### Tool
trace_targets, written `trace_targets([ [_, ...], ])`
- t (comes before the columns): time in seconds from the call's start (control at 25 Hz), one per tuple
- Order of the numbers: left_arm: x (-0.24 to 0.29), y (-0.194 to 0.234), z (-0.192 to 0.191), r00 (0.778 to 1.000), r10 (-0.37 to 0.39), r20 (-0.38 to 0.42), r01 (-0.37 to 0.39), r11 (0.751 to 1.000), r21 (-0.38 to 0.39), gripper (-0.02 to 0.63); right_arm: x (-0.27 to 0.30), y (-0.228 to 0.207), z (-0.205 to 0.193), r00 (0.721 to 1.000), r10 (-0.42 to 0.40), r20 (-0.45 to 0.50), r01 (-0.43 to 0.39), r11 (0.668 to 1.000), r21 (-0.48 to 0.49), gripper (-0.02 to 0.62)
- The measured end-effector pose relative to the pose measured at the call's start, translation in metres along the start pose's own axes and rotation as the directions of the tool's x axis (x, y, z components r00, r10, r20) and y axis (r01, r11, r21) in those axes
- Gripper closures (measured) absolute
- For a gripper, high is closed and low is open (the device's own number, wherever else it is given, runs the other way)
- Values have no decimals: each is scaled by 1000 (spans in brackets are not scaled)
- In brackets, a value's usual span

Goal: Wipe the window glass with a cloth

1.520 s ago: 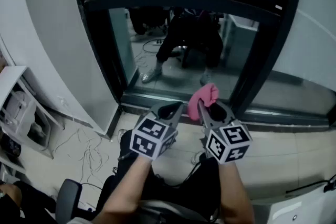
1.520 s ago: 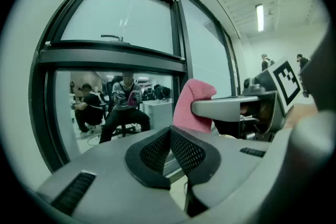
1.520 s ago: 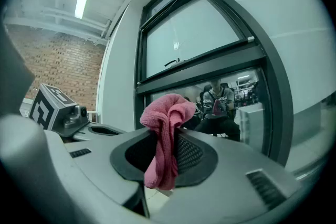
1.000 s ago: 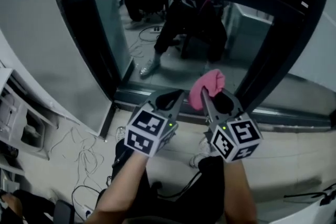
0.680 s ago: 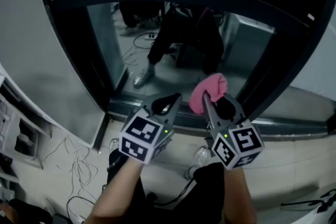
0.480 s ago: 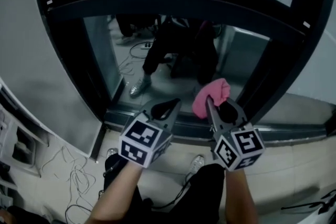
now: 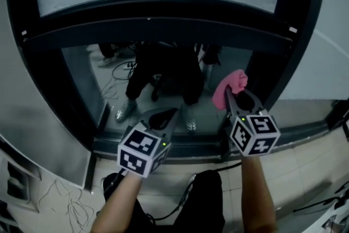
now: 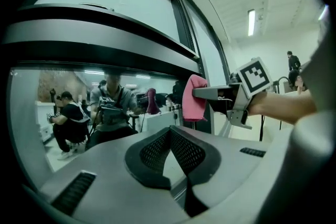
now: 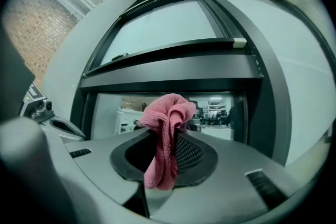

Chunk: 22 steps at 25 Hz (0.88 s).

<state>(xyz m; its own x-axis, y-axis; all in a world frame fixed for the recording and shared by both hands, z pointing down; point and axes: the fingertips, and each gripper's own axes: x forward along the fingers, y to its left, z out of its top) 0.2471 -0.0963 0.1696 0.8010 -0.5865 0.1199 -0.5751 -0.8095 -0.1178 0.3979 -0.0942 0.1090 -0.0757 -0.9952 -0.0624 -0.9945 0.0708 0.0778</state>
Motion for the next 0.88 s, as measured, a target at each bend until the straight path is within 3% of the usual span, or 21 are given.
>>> trace_targets([
  [0.2,32,-12,7,998,-63,2,63,998,8,604,12,-67,8,983,-181,-22,180,983,-18,517],
  [0.48,62,-39,-1,989,-145,-33,145,989,19,604,23,-139,21,909,-415,-37,415,910,-1,518],
  [0.68,72,-45,-5,985,-169,-43,170,985,22,604,35,-164,22,876,-479,-58,481,877,16,518],
  [0.88,75,-40,-8,986,-161,-52,162,986,26,604,43,-180,24,869,-493,-42,494,869,22,518],
])
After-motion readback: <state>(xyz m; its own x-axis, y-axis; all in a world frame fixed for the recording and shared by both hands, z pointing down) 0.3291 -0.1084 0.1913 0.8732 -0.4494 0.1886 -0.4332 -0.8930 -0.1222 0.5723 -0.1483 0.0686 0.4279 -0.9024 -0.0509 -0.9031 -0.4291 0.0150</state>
